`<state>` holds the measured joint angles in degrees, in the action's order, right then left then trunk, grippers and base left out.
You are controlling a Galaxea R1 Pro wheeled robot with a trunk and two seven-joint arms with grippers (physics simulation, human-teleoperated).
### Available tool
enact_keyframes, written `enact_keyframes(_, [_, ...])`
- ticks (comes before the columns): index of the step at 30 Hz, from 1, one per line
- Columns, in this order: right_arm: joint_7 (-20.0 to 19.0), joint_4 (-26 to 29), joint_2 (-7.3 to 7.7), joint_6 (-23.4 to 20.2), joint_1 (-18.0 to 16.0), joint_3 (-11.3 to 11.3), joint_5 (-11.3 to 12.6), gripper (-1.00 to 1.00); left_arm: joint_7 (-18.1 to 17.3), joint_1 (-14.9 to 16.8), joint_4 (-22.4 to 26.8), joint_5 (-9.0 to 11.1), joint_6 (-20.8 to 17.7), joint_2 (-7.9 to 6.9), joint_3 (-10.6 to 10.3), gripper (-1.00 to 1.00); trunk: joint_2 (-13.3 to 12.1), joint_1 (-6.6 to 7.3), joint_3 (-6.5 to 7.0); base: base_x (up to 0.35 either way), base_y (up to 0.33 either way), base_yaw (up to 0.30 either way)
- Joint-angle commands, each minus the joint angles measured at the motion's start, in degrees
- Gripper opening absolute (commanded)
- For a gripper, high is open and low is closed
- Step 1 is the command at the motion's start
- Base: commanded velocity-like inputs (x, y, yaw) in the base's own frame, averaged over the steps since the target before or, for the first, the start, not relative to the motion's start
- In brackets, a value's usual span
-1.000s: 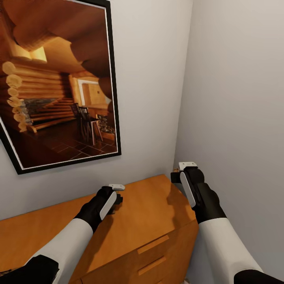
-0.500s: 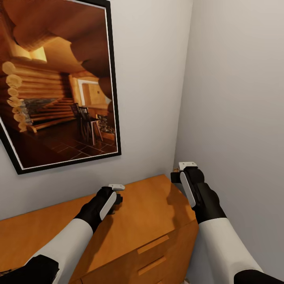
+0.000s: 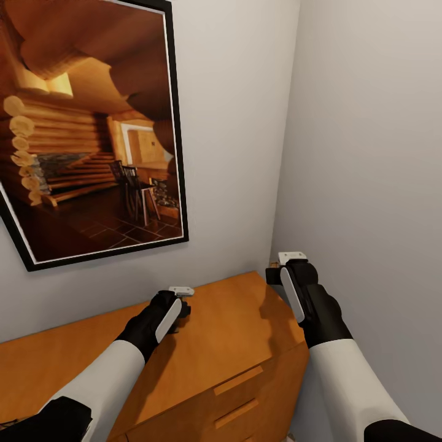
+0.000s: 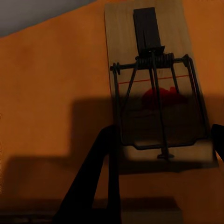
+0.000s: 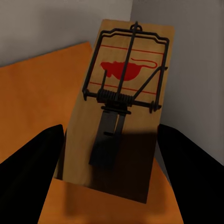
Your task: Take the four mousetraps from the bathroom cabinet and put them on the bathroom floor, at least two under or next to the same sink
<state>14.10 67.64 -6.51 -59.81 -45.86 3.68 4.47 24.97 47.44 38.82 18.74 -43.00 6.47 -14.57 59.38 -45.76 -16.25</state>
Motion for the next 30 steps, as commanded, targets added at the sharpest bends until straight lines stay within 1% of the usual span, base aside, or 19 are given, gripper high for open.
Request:
enact_keyframes(1, [0.5,0.0,0.01,-0.2,-0.1,0.0,0.5,-1.00,0.4,0.0,-1.1,0.6,-0.2,-0.05,-0.2,-1.00,0.0,-0.01,-0.09,0.000,0.000,0.000])
enact_keyframes(5, [0.5,0.0,0.01,-0.2,0.0,0.0,0.5,-1.00,0.4,0.0,-0.6,0.6,-0.2,0.01,-0.3,-1.00,0.0,-0.01,-0.09,0.000,0.000,0.000])
enact_keyframes(8, [0.5,0.0,0.01,-0.2,0.0,0.0,0.5,-1.00,0.3,0.0,0.5,0.7,-0.3,0.33,-0.5,-1.00,0.0,-0.01,-0.09,0.000,0.000,0.000])
enact_keyframes(10, [0.5,0.0,0.01,-0.2,0.0,0.0,0.5,-1.00,0.2,0.0,1.8,0.7,-0.6,1.29,-0.6,-1.00,0.0,-0.01,-0.09,0.000,0.000,0.000])
enact_keyframes(11, [0.5,0.0,0.01,-0.2,0.0,0.0,0.5,-1.00,0.2,0.0,3.2,0.7,-1.0,2.03,-0.7,-1.00,0.0,-0.01,-0.09,0.000,0.000,0.000])
enact_keyframes(12, [0.5,0.0,0.01,-0.2,0.0,0.0,0.5,-1.00,0.2,0.0,5.8,0.6,-1.9,2.91,-0.8,-1.00,0.0,-0.01,-0.09,0.000,0.000,0.000])
enact_keyframes(14, [0.5,0.0,0.01,-0.2,0.0,0.0,0.5,-1.00,0.1,0.0,8.6,0.6,-3.8,3.39,-0.8,-1.00,0.0,-0.01,-0.09,0.000,0.000,0.000])
enact_keyframes(15, [0.5,0.0,0.01,-0.2,0.0,0.0,0.5,-1.00,0.1,0.0,10.6,0.7,-5.5,3.53,-0.8,-1.00,0.0,-0.01,-0.09,0.000,0.000,0.000])
enact_keyframes(17, [0.5,0.0,0.01,-0.2,0.0,0.0,0.5,-1.00,0.1,0.0,13.3,0.7,-7.5,3.53,-0.7,-1.00,0.0,-0.01,-0.09,0.000,0.000,0.000])
enact_keyframes(21, [0.5,0.0,0.01,-0.2,0.0,0.0,0.5,-1.00,0.1,0.0,16.4,0.7,-9.5,3.53,-0.6,-1.00,0.0,-0.01,-0.09,0.000,0.000,0.000])
enact_keyframes(30, [0.5,0.0,0.01,-0.2,0.0,0.0,0.5,-1.00,0.1,0.0,17.5,0.7,-10.1,3.53,-0.8,-1.00,0.0,-0.01,-0.09,0.000,0.000,0.000])
